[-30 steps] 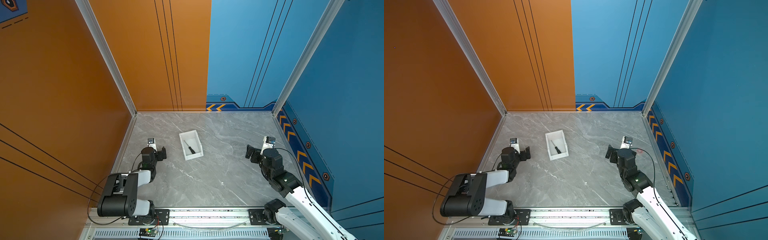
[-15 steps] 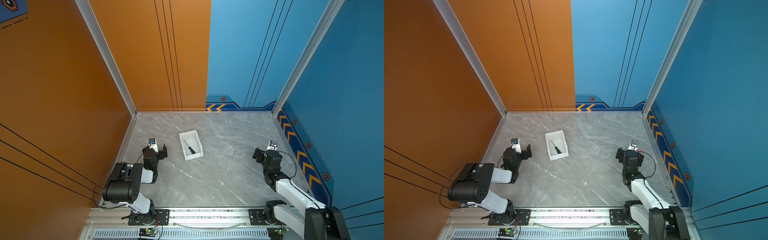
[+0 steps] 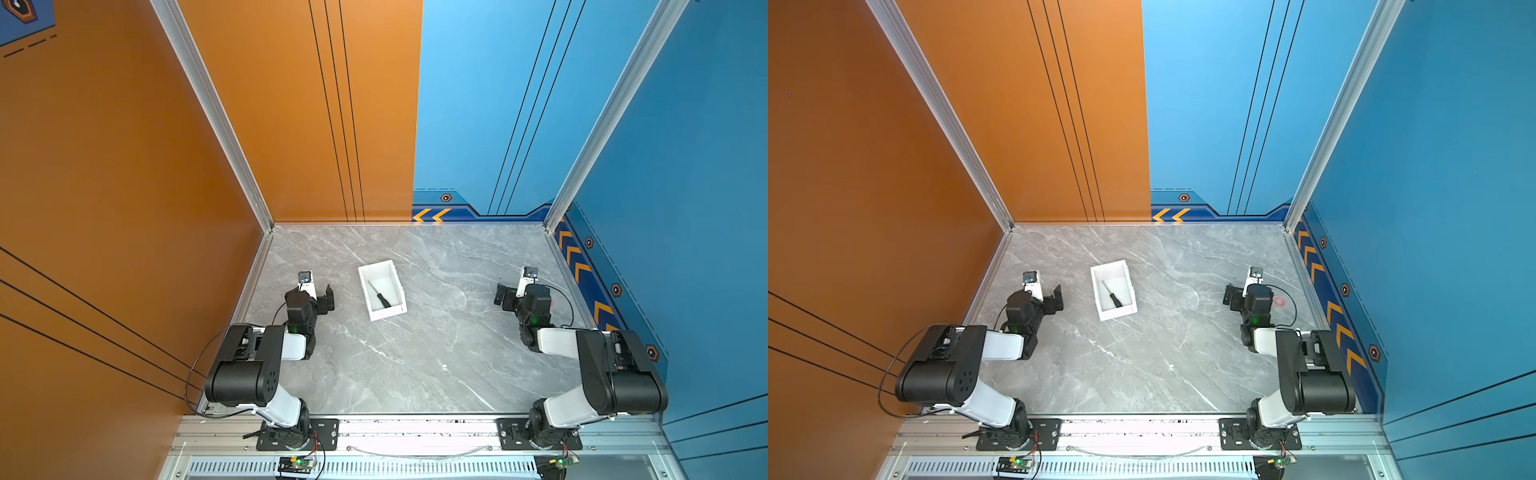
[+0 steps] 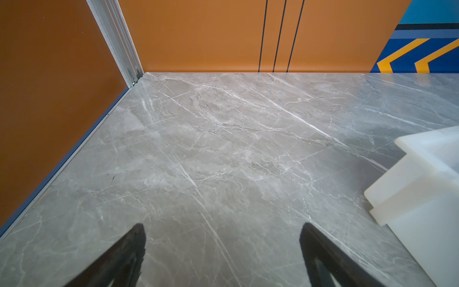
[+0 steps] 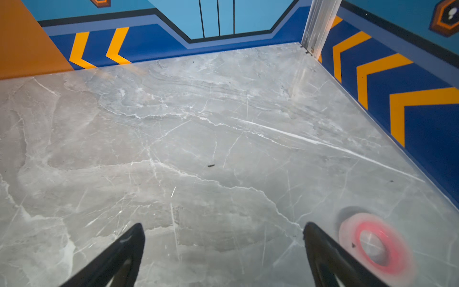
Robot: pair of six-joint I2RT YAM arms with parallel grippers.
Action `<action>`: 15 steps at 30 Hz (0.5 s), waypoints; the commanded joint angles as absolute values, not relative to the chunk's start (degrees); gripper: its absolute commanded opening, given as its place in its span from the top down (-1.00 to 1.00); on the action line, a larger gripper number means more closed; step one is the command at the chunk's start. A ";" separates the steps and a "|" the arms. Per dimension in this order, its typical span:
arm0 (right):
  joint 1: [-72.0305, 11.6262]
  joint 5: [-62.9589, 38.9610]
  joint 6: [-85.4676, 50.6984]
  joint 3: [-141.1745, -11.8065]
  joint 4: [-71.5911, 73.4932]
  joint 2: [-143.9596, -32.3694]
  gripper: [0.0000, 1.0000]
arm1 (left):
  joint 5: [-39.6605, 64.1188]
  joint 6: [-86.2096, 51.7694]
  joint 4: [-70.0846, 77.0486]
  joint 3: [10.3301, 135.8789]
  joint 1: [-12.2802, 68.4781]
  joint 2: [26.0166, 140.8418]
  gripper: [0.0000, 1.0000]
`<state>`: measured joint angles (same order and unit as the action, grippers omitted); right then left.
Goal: Put the screwdriver in the bin
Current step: Reset both arms
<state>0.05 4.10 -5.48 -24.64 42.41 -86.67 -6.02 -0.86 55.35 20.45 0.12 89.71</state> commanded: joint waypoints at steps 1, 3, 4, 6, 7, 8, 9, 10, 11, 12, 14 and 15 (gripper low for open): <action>-1.72 4.51 -2.51 -19.79 55.54 -89.29 -1.00 | -5.70 -0.04 54.24 21.24 0.52 89.72 -0.96; -2.37 4.51 -1.32 -18.89 54.93 -87.52 -1.00 | -5.71 -0.08 54.23 21.19 0.52 89.69 -0.96; -2.34 3.51 -1.11 -19.47 54.76 -88.19 -1.00 | -5.70 -0.08 54.23 21.18 0.49 89.69 -0.96; -1.30 2.43 -2.06 -20.65 53.19 -88.57 -1.00 | -5.67 -0.08 54.23 21.20 0.52 89.70 -0.96; -0.55 1.73 -2.62 -21.63 50.68 -88.08 -1.00 | -5.63 -0.04 54.23 21.26 0.46 89.72 -0.96; -0.27 1.88 -3.15 -21.50 51.30 -88.50 -1.00 | -5.61 -0.08 54.23 21.20 0.45 89.73 -0.96; -0.47 2.47 -3.41 -21.16 53.06 -88.89 -1.00 | -5.62 -0.04 54.23 21.18 0.48 89.73 -0.96; -0.76 2.61 -2.92 -21.14 52.31 -88.45 -1.00 | -5.58 -0.06 54.24 21.26 0.48 89.65 -0.96; -0.92 2.61 -2.79 -21.26 52.01 -88.48 -1.00 | -5.62 -0.07 54.23 21.22 0.46 89.69 -0.96; -0.63 2.02 -3.00 -21.10 52.92 -88.75 -1.00 | -5.65 -0.05 54.23 21.22 0.46 89.69 -0.96; -0.64 2.21 -3.02 -21.27 52.17 -88.60 -1.00 | -5.60 -0.07 54.24 21.23 0.51 89.70 -0.96; -0.62 2.11 -3.03 -21.19 52.63 -88.70 -1.00 | -5.60 -0.09 54.23 21.19 0.46 89.72 -0.96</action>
<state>-0.73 2.94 -3.18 -20.29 51.35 -88.16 -6.00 -0.86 54.50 20.45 0.12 89.71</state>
